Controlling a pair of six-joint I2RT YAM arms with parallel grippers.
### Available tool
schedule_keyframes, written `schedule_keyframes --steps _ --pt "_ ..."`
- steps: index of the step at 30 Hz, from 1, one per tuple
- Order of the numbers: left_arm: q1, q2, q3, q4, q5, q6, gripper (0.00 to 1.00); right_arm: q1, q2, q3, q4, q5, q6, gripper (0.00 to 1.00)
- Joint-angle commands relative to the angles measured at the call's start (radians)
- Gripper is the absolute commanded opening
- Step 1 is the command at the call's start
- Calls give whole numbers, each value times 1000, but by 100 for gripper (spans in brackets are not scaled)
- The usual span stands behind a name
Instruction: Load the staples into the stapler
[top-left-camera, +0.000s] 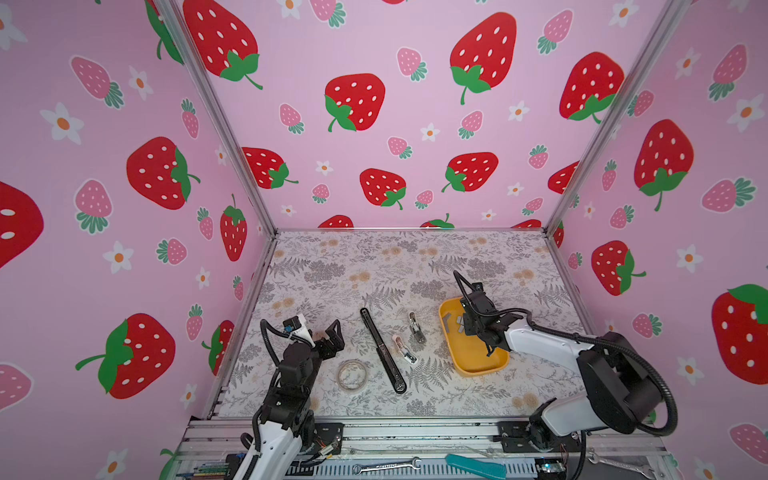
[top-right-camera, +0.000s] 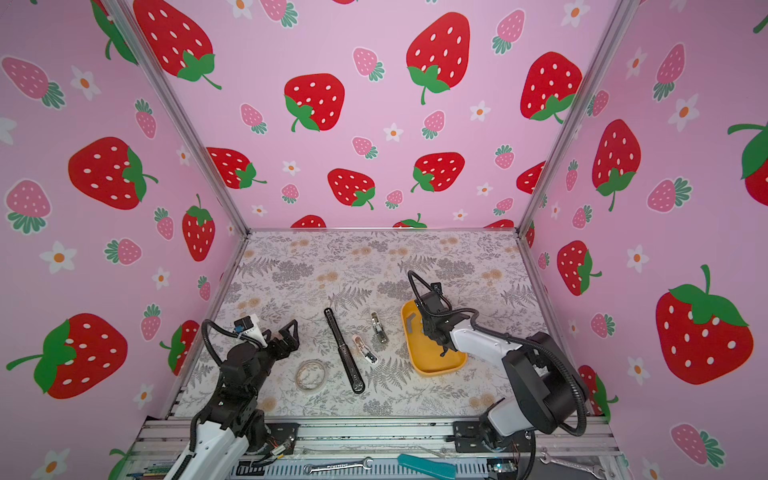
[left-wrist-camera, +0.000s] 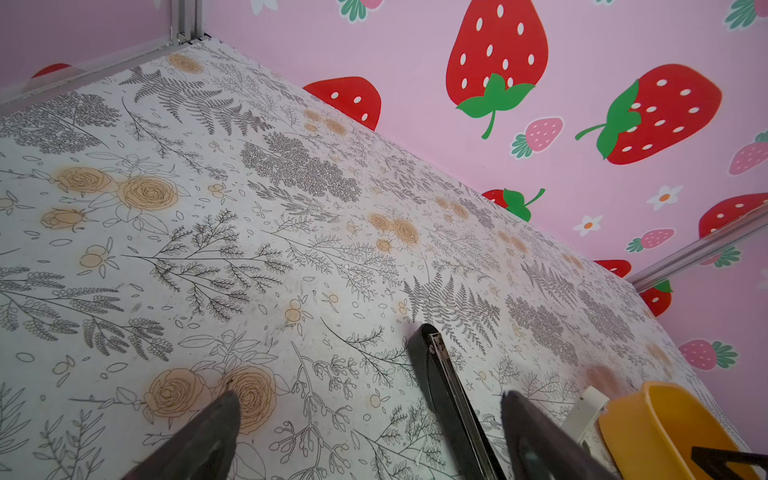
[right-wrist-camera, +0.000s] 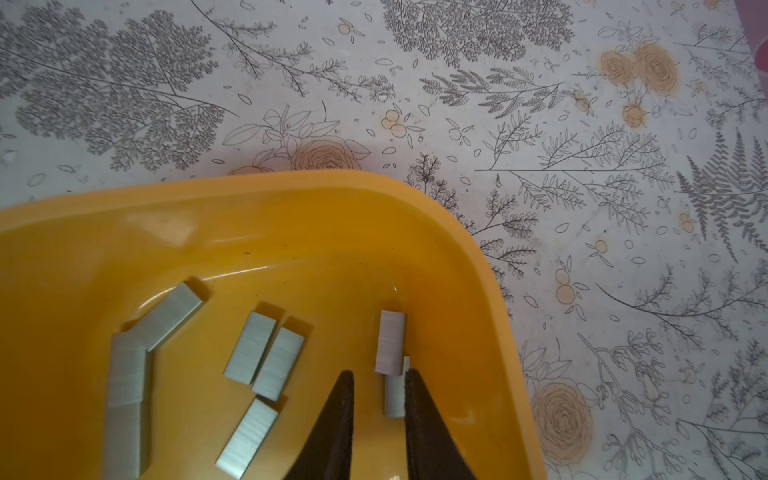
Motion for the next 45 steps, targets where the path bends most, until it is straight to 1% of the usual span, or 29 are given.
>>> schedule_keyframes --steps 1,4,13,18,21,27,31,37,41,45 --pt "-8 -10 -4 26 -22 17 99 -11 42 41 -20 22 2 24" --pt "-12 -16 -3 22 -23 18 99 -16 77 57 -26 23 2 24" --pt "-16 -32 -6 14 -26 20 99 -27 115 68 -33 57 11 26" --pt "-19 -35 -7 13 -29 22 99 -35 152 80 -37 56 15 26" --pt "-21 -39 -8 11 -31 22 99 -38 171 89 -37 42 15 26" --pt "-21 -46 -10 10 -33 22 99 -38 177 93 0 -36 -6 21" --pt "-22 -49 -10 11 -33 23 99 -38 177 89 7 -42 -3 21" --pt "-23 -57 -12 7 -34 24 99 -38 195 92 8 -45 5 22" --pt "-26 -59 -13 9 -33 27 99 -38 202 92 14 -61 5 27" --pt "-26 -59 -13 9 -34 25 99 -44 203 90 17 -70 9 28"
